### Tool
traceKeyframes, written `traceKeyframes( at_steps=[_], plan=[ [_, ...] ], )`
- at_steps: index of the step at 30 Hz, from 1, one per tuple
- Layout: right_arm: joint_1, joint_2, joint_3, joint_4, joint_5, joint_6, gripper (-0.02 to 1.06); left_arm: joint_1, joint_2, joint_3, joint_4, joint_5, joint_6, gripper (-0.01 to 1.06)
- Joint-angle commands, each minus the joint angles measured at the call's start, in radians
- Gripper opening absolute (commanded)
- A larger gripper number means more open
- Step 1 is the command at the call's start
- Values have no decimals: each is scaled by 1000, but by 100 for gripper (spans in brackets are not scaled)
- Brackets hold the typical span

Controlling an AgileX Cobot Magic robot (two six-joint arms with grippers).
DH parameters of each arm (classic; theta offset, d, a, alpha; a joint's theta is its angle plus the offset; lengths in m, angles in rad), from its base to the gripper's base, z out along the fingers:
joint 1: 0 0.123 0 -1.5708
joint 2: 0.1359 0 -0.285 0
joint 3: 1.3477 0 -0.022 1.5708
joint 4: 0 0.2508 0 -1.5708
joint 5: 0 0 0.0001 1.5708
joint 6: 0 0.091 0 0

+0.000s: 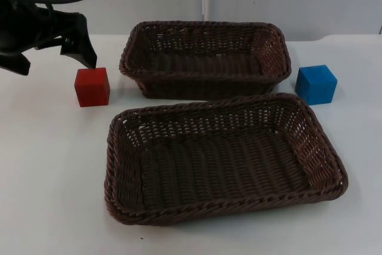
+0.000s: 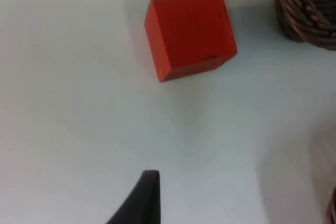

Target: Pick up one cube with the left hand and place it into the upper basket. Pick up one cube with the right hand and place it into the lower basket.

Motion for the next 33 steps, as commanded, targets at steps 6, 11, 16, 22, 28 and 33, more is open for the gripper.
traceKeyframes(
  at_steps=[6,11,16,22,28,33],
  plan=[
    [-6,-3,2,0,-11,-10,105,-5,83,-33,-12,-64,0,105],
    [-6,-3,2,0,-11,-8,105,-5,142,-32,-14,-139,4,105],
    [-6,-3,2,0,-11,-8,105,-5,193,-51,-14,-186,7,105],
    [-6,-3,2,-5,-11,-5,105,-5,272,-110,-14,-197,15,105],
    [-6,-3,2,-26,-11,13,105,-5,315,-155,-38,-200,15,105],
    [-6,-3,2,-26,-11,13,105,-5,341,-179,-38,-206,15,105]
  ],
)
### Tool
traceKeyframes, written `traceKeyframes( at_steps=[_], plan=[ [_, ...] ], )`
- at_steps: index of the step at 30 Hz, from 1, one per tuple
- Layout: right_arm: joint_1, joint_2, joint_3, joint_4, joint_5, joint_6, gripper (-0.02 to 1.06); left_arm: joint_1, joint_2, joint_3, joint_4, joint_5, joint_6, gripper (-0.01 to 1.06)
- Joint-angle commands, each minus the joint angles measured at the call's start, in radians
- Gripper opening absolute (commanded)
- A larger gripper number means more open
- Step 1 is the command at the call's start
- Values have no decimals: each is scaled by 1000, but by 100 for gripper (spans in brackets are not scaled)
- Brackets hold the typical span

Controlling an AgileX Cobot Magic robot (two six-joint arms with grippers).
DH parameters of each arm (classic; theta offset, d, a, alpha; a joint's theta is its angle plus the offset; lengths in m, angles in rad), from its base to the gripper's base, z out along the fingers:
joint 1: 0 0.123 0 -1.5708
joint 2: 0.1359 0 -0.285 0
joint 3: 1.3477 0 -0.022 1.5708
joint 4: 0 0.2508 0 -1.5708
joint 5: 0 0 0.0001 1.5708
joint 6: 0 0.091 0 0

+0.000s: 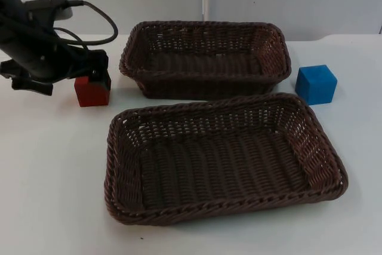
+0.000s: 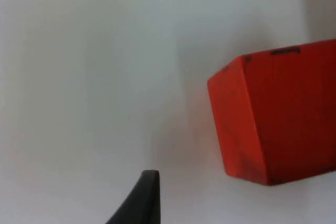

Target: Pick up one cube with the left hand and place it into the upper basket. Pick up one cube with the right hand and place it into the lower basket.

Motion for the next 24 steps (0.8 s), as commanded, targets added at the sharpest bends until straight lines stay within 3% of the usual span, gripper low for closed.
traceKeyframes(
  at_steps=[1,14,24],
  plan=[
    [-6,-3,2,-7,-11,2,105,-5,8,-10,-13,-11,0,105],
    [-6,-3,2,-7,-11,2,105,-16,41,-11,-34,-78,0,105],
    [-6,-3,2,-34,-11,15,105,-29,73,-11,-22,-220,29,105]
  ],
)
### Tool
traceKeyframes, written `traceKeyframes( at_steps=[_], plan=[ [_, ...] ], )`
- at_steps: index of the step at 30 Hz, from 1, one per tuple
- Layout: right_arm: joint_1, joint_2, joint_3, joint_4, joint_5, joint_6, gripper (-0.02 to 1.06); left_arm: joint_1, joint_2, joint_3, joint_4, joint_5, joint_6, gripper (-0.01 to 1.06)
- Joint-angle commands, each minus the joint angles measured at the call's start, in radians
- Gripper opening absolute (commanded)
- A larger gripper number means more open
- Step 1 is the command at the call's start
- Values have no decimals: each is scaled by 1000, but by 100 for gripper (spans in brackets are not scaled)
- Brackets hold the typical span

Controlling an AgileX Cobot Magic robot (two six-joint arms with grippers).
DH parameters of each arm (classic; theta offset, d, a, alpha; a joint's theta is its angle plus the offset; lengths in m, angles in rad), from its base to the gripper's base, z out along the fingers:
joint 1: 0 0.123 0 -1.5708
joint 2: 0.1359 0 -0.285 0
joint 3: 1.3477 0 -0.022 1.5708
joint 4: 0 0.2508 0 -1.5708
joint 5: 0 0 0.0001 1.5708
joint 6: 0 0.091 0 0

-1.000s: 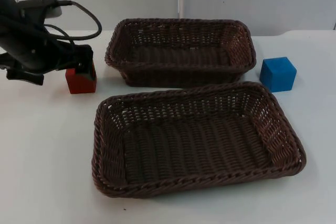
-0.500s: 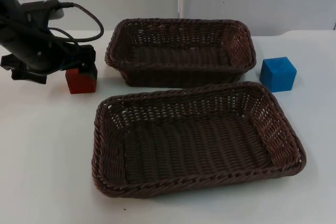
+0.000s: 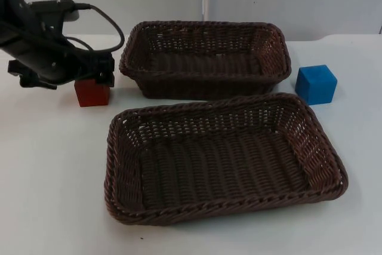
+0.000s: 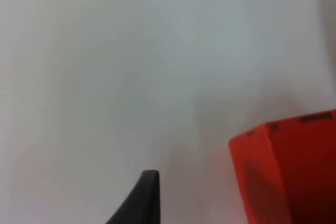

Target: Pick up one cube with the left hand and place it into the upper basket. Pick up one cube with the right hand and place it into the lower basket.

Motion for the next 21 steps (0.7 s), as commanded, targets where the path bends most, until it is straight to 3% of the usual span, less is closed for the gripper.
traceKeyframes(
  at_steps=[1,7,15,18,20,21],
  plan=[
    [-6,-3,2,-9,-10,0,105,-4,10,-5,-4,-45,3,105],
    [-6,-3,2,-9,-10,0,105,-4,29,-7,8,-96,3,105],
    [-6,-3,2,-16,-10,0,105,-4,59,-58,27,-52,3,104],
    [-6,-3,2,-41,-10,12,105,-4,62,-63,27,-45,3,96],
    [-6,-3,2,-65,-10,30,105,-4,62,-63,27,-45,3,80],
    [-6,-3,2,-65,-10,30,105,-4,62,-63,27,-45,3,80]
  ],
)
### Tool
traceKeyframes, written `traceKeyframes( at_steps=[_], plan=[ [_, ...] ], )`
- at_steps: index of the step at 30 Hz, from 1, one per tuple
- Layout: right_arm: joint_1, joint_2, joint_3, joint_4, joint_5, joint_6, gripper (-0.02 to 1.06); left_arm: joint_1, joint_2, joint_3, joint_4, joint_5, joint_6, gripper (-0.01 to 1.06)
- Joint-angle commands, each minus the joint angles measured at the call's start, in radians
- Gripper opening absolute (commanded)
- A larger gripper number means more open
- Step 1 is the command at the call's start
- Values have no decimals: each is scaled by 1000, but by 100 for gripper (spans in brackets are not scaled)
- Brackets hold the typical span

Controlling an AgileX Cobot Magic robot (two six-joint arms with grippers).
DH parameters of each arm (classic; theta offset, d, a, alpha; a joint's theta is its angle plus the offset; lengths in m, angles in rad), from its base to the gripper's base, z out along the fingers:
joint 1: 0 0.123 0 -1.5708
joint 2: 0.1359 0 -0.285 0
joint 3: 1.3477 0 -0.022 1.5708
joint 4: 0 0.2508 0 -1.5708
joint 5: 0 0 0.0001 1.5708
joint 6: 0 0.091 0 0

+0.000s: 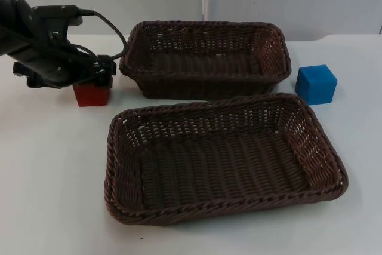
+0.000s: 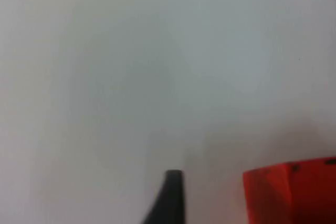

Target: Pick up one cube with the left hand and place it into the upper basket. Pick up one cube with the right hand and place it into the lower basket.

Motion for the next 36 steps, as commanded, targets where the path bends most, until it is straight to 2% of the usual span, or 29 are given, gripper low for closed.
traceKeyframes(
  at_steps=[1,4,5,7,8,24,36],
  plan=[
    [-6,-3,2,-17,-9,10,105,-4,1,-8,6,10,2,67],
    [-6,-3,2,-17,-9,10,105,-4,-1,-8,-19,40,2,32],
    [-6,-3,2,-17,-9,10,105,-4,-1,-8,-19,40,2,32],
    [-6,-3,2,-17,-9,10,105,-4,-11,-8,-22,69,-1,4],
    [-6,-3,2,-17,-9,10,105,-4,-17,-8,-17,90,-1,0],
    [-6,-3,2,-17,-9,10,105,-2,-331,-8,-30,268,-8,0],
    [-6,-3,2,-17,-9,10,105,-2,-479,-8,-15,347,-8,0]
  ],
)
